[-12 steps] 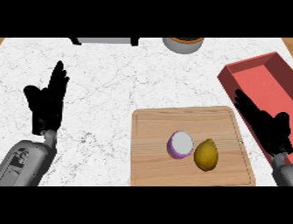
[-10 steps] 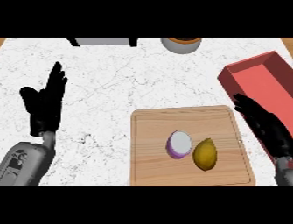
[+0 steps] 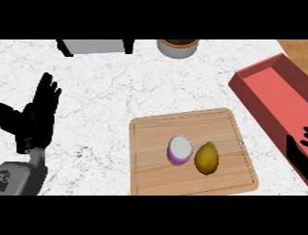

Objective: Pick the can from the cutting board and place it in the cardboard box

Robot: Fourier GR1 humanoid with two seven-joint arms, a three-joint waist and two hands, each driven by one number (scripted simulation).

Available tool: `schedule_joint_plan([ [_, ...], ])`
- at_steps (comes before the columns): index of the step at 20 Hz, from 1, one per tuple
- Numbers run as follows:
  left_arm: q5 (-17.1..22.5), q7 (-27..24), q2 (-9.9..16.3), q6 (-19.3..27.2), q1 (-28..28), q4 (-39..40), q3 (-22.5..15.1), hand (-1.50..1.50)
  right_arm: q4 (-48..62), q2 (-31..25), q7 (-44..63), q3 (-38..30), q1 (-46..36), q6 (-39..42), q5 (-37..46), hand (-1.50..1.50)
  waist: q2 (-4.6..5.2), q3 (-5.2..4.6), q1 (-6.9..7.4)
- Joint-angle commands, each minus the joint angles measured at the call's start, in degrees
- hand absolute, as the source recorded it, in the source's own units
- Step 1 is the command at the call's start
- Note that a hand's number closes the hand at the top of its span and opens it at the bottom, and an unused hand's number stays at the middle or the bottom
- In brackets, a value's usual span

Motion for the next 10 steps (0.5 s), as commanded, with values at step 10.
schedule_joint_plan([
  [10, 3.6, 0.1, 1.0, -5.6, 3.2, -5.6, -0.1, 0.00, -28.5, -8.6, 19.4, 16.6, 27.6, 0.6, 25.5, -1.50, 2.26, 0.64, 4.26],
])
